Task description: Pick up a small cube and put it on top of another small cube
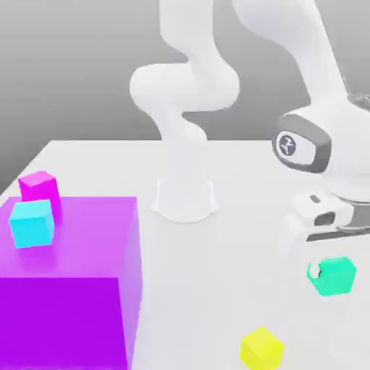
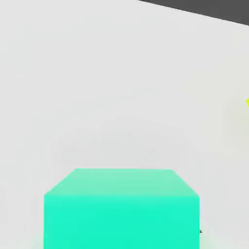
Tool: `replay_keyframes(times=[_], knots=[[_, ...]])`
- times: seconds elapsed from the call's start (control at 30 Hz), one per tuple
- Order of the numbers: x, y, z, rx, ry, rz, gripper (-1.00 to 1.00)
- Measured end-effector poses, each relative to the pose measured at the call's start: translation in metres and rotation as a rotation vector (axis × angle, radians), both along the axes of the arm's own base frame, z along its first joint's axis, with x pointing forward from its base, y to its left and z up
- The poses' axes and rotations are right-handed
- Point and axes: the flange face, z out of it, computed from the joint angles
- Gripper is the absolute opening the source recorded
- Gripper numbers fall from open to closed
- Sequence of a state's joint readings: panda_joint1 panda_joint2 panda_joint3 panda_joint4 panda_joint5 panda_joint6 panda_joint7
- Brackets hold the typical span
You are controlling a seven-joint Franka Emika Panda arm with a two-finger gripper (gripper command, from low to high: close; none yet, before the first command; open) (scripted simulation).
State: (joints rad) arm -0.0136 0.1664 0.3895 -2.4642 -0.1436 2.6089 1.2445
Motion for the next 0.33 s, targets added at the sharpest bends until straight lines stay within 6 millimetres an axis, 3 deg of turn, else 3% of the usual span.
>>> replay_keyframes(times=[0.07, 0.2, 0.23, 0.33], knots=[[0.025, -0.041, 0.005, 0.009, -0.002, -0.098, -1.00], [0.034, -0.059, -0.038, 0.011, -0.003, -0.138, -1.00], [0.034, -0.059, -0.047, 0.011, -0.003, -0.139, 1.00], [0.034, -0.059, -0.047, 0.011, -0.003, -0.139, 1.00]])
